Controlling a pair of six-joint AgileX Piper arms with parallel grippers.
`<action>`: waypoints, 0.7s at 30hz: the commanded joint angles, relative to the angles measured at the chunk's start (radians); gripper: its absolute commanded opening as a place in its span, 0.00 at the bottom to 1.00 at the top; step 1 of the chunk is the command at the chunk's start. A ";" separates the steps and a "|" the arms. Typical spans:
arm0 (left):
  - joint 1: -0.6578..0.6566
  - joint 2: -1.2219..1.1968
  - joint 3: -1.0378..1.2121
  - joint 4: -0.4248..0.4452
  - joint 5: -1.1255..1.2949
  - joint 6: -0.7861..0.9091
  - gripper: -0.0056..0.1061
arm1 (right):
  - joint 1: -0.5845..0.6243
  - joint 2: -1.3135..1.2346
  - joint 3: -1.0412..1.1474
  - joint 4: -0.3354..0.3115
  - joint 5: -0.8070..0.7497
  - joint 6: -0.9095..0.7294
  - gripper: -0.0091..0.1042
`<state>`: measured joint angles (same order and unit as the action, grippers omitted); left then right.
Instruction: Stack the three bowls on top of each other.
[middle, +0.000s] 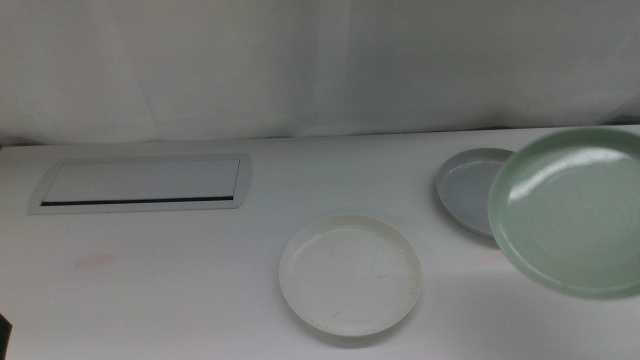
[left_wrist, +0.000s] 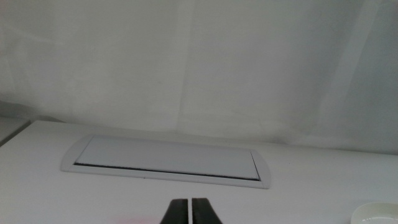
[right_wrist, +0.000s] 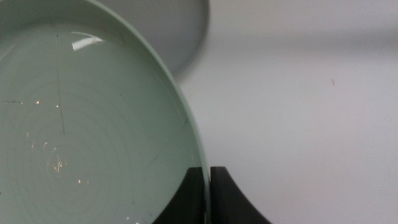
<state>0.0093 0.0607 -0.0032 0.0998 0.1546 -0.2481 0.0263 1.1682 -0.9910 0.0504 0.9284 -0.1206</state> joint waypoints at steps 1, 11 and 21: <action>0.001 -0.002 0.038 -0.002 -0.017 -0.008 0.02 | 0.003 -0.003 -0.050 0.066 0.022 -0.032 0.06; 0.001 -0.002 0.038 -0.002 -0.036 -0.008 0.02 | 0.189 0.138 -0.063 0.155 -0.089 0.002 0.06; 0.001 -0.002 0.038 -0.002 -0.036 -0.008 0.02 | 0.402 0.408 -0.137 0.155 -0.236 0.121 0.06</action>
<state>0.0093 0.0607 -0.0032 0.0998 0.1338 -0.2481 0.4098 1.5411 -1.0990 0.2006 0.7282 -0.0214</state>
